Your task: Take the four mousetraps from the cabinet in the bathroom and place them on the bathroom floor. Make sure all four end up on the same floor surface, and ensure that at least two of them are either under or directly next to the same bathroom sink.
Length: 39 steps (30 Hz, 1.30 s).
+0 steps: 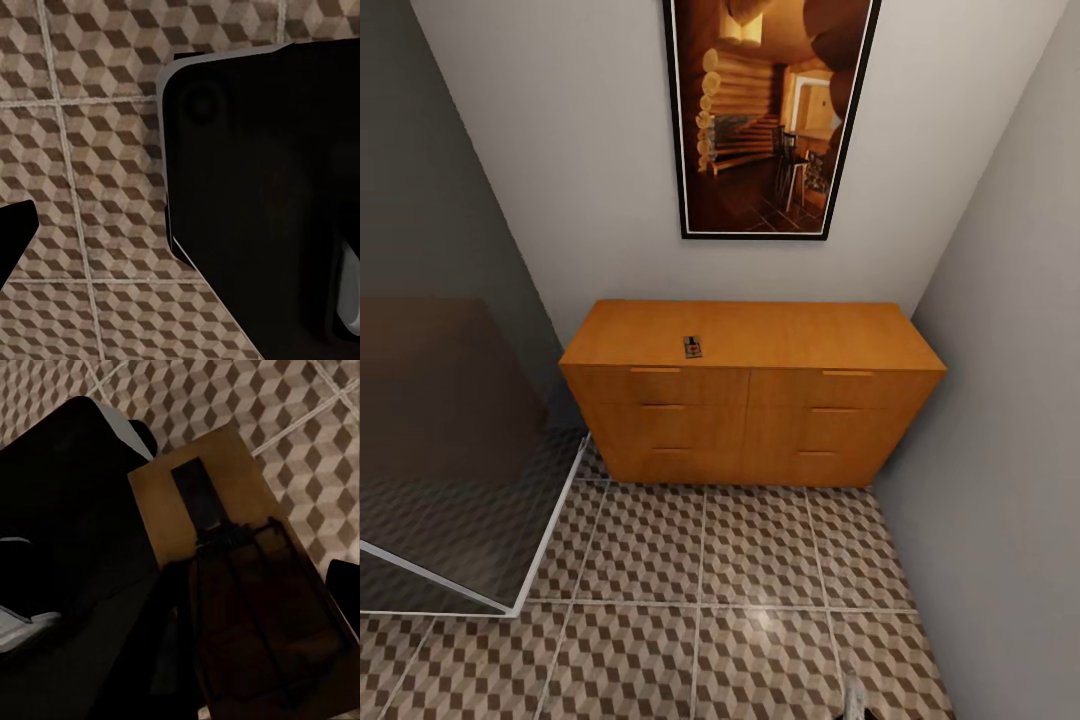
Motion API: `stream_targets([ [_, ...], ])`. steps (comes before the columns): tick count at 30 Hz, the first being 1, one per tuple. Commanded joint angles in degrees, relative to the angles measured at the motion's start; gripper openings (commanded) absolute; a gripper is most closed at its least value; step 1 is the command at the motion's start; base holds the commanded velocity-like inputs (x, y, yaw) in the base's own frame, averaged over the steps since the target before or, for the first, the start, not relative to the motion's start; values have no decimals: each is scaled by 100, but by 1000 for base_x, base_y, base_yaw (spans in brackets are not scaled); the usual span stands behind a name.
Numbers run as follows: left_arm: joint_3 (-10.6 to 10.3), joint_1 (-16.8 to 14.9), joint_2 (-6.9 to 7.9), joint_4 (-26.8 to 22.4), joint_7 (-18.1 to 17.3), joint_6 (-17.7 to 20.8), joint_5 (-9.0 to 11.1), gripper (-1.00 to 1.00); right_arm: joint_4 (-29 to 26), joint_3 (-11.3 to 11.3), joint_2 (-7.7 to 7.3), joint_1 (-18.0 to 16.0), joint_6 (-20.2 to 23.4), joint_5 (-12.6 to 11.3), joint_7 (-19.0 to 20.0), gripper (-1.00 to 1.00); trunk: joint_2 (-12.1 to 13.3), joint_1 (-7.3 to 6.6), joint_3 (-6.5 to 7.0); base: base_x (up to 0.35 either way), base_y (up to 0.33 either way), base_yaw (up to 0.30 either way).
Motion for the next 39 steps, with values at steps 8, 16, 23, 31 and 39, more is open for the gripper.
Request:
stream_targets([
  [8,-51,-8,-4,22,8,-37,40,100,-3,1,223,431,-240,-95,-1725,-100,-10,3,-9,0,0,0],
  [16,-51,-8,-4,28,8,-39,38,100,-20,-21,933,471,-257,-605,-3759,-100,-10,3,-9,0,0,0],
  [23,-51,-8,-4,31,8,-46,40,100,-39,-119,1090,474,-378,-1636,-4346,-100,-10,3,-9,0,0,0],
  [31,-51,-8,-4,31,8,-45,40,100,-47,-336,1086,477,-629,-4023,-4407,-100,-10,3,-9,0,0,0],
  [39,-51,-8,-4,31,8,-38,40,100,-53,-349,1092,478,-666,-4432,-4371,-100,-10,3,-9,0,0,0],
])
